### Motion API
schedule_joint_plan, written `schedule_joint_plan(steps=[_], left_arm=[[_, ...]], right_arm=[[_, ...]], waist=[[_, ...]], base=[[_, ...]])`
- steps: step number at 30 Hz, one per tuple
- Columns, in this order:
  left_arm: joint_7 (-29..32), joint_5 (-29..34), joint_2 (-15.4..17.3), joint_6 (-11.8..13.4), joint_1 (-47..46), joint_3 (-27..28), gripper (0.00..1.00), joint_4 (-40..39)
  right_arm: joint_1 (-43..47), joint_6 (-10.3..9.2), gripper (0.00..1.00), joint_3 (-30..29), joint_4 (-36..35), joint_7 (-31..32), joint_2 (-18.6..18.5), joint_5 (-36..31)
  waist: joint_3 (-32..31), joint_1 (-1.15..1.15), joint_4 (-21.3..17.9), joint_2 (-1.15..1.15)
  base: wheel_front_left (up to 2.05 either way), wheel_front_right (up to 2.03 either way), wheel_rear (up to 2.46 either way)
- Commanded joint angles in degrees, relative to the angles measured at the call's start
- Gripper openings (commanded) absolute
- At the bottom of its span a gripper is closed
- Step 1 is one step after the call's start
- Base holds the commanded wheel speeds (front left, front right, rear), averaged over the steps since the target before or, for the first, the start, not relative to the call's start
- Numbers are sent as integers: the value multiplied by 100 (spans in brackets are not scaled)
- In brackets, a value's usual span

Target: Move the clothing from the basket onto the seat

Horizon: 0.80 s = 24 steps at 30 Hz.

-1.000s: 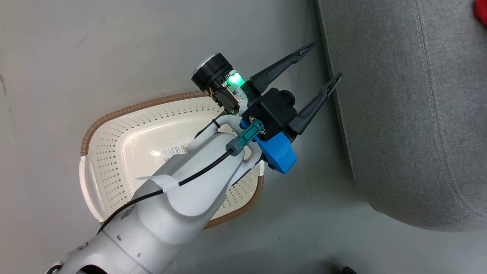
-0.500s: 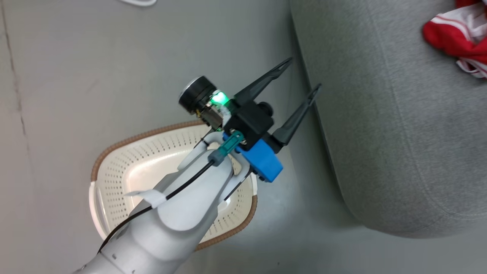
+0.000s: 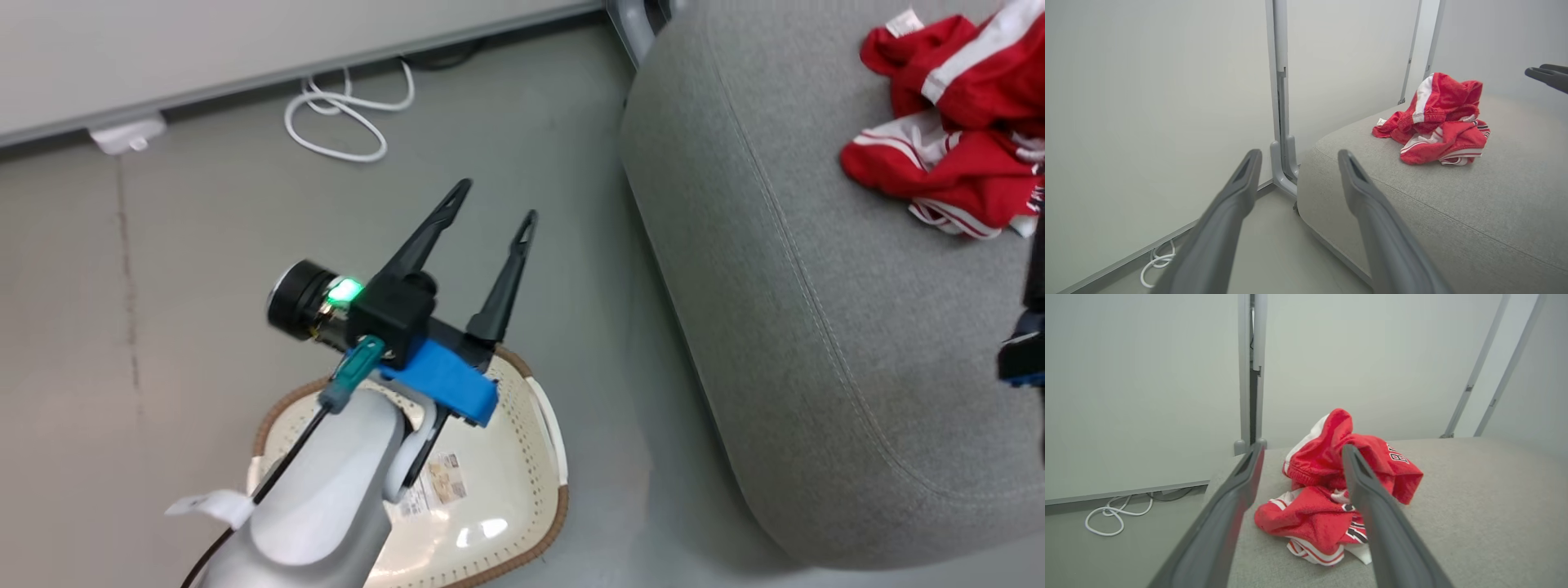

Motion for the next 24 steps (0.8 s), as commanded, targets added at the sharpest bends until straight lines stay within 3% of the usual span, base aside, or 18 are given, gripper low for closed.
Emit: schedule_joint_plan(steps=[1,12,24], left_arm=[[-15,11,49,51,172,132,100,-78],[-15,146,107,192,1165,1247,100,-595],[-15,377,24,94,2220,2212,100,-920]], right_arm=[[176,2,100,102,-128,-22,72,29],[810,2,100,726,-896,-23,498,88],[1661,1,100,852,-1250,-22,900,-59]], waist=[[-273,1,230,0],[-951,1,872,0],[-1562,1,1319,0]], base=[[0,0,0],[0,0,0],[0,0,0]])
